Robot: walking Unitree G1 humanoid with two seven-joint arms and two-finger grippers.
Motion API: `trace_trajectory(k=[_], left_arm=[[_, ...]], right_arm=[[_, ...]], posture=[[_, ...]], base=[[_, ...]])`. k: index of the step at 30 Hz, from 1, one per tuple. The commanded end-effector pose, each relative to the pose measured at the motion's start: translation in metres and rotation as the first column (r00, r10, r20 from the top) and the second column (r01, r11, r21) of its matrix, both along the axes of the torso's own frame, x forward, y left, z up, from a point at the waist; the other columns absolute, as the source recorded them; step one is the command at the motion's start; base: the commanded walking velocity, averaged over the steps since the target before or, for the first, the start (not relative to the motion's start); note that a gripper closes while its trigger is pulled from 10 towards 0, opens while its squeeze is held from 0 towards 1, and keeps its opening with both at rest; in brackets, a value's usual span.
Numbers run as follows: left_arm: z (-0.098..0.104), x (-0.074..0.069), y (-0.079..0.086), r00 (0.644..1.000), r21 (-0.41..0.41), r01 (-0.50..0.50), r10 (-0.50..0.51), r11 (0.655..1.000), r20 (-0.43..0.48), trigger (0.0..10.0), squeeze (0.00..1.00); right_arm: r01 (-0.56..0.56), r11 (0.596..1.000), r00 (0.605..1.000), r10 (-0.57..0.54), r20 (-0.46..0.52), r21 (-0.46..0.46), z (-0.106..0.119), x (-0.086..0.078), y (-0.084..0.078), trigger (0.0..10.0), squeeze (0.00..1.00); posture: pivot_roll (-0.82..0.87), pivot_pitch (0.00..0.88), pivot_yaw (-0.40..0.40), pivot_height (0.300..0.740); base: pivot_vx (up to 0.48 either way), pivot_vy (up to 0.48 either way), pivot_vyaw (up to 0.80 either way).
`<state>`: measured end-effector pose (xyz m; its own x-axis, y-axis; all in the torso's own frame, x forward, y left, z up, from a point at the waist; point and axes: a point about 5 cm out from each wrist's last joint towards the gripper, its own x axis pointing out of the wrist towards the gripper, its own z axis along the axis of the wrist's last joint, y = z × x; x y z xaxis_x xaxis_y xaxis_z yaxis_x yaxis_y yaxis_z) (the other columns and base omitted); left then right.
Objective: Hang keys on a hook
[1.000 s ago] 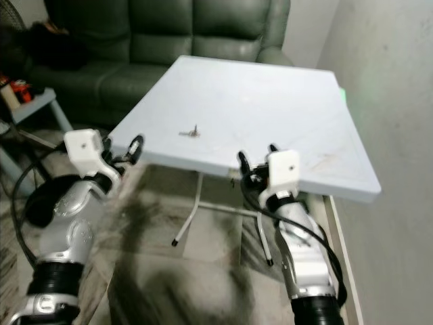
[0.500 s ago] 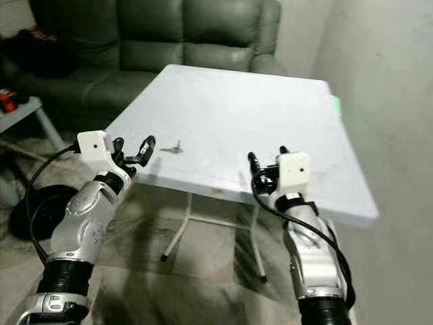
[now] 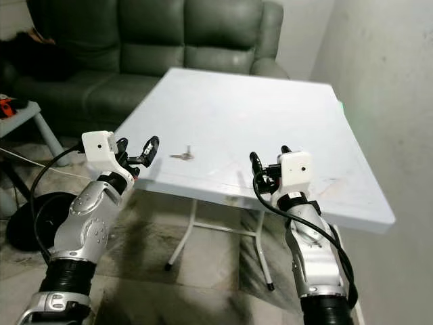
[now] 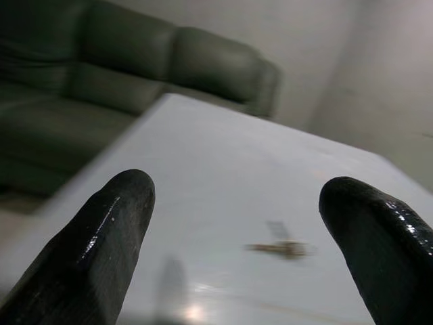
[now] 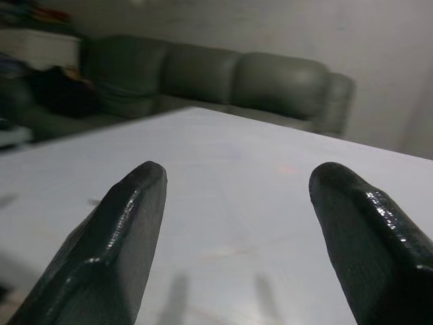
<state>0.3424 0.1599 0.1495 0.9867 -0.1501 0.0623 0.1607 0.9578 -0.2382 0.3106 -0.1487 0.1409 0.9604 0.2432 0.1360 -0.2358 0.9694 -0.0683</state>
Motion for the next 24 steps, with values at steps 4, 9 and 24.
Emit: trace_trajectory(k=[4,9,24], left_arm=[[0.0061,0.0016,-0.0068,0.999,-0.001,0.013,-0.013,1.000,0.030,10.0,0.00],[0.0063,0.0017,-0.0065,1.000,-0.004,0.010,-0.010,1.000,0.030,10.0,0.00],[0.0057,0.0007,-0.0045,1.000,-0.012,0.001,-0.001,1.000,0.029,10.0,0.00]], right_arm=[[0.024,1.000,0.999,-0.024,0.022,-0.011,0.0068,0.0015,-0.0105,10.0,0.00],[0.024,1.000,0.999,-0.024,0.022,-0.012,0.0068,0.0015,-0.0109,10.0,0.00],[0.021,1.000,1.000,-0.021,0.019,-0.014,0.0067,0.0011,-0.0113,10.0,0.00]], posture=[[0.00,0.000,-0.031,0.740],[0.00,0.000,-0.032,0.740],[0.01,0.000,-0.036,0.740]], base=[[0.292,0.247,0.00],[0.397,0.000,0.00],[0.457,0.000,0.00]])
